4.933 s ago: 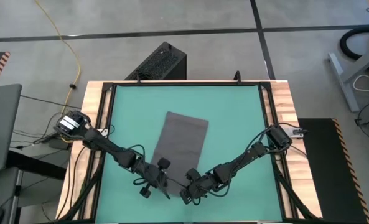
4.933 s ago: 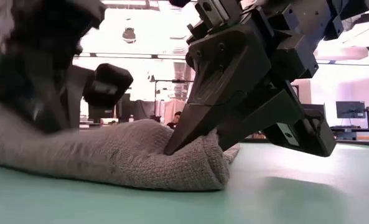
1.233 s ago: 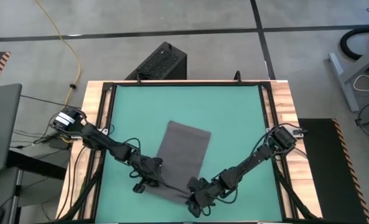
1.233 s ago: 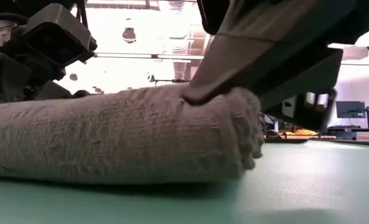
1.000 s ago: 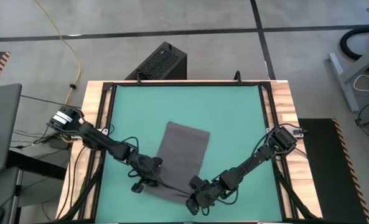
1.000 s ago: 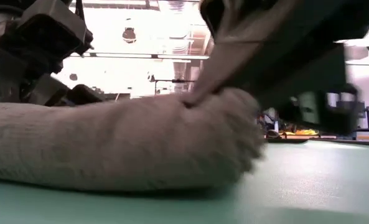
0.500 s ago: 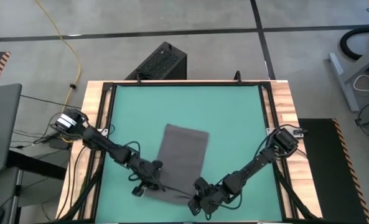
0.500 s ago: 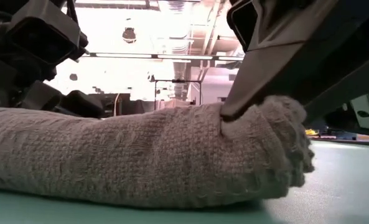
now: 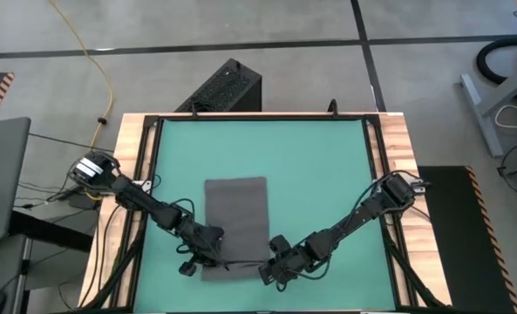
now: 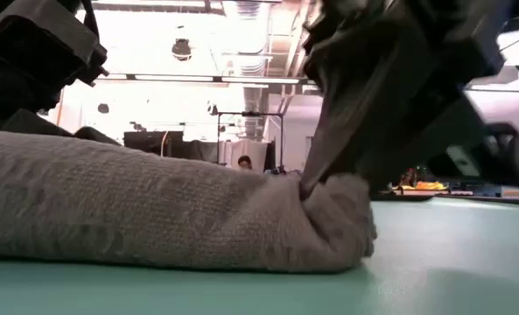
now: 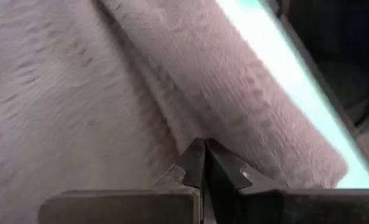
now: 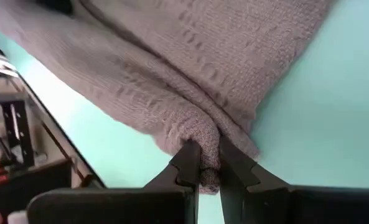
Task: Roll towel
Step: Roll the gray towel
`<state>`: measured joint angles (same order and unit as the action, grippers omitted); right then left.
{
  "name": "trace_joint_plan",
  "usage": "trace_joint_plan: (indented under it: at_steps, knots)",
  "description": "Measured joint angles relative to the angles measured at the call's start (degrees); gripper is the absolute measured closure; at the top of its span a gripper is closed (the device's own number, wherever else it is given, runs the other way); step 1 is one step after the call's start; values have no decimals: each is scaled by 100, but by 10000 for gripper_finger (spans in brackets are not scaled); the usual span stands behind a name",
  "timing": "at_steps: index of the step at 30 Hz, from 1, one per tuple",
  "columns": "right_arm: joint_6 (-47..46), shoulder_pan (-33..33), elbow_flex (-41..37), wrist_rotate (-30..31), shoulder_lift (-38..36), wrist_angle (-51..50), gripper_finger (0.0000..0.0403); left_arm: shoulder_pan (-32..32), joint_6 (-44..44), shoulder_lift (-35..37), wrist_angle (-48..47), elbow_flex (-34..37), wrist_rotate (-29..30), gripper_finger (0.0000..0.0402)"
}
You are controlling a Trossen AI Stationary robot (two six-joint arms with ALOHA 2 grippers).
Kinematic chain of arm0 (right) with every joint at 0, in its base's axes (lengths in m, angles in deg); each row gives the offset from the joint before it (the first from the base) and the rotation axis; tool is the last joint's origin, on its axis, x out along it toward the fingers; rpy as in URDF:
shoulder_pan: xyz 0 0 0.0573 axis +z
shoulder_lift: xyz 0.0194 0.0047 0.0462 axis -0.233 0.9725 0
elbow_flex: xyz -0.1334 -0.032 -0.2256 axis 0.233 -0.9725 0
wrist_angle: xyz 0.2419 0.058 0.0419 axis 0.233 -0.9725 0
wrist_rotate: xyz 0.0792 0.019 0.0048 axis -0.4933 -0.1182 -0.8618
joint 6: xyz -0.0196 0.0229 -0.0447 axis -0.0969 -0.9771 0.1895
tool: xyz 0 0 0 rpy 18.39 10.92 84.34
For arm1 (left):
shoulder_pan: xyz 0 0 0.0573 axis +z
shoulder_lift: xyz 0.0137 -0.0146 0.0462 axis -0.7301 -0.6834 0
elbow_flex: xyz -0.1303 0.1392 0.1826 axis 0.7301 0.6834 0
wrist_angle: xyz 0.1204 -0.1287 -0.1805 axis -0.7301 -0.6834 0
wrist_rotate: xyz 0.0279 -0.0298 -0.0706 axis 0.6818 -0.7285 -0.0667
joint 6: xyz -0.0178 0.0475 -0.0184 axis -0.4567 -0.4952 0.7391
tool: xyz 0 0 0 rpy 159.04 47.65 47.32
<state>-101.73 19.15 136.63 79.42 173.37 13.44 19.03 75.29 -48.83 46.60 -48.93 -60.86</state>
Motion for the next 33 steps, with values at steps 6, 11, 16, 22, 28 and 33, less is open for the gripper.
trace_joint_plan:
  at_steps: [6, 11, 16, 22, 28, 33]
  knots:
    - [612, -334, 0, -488, 59, -18, 349, 11, -262, 819, -482, 13, 610, 402]
    - [1218, -606, -4, -708, 67, 48, 349, 11, -487, 1471, -874, 12, 1493, 401]
    - [1437, -732, -13, -861, 77, 352, 349, 14, -517, 1579, -691, 10, 1723, 402]
    - [1531, -732, -21, -1016, 77, 608, 349, -187, -118, 845, -657, 6, 1448, 401]
    - [1716, -732, -22, -1164, 77, 813, 349, -429, 288, 263, -328, -3, 1038, 401]
    - [2095, -815, -24, -1640, 79, 1263, 349, -491, 433, 120, -362, -3, 930, 402]
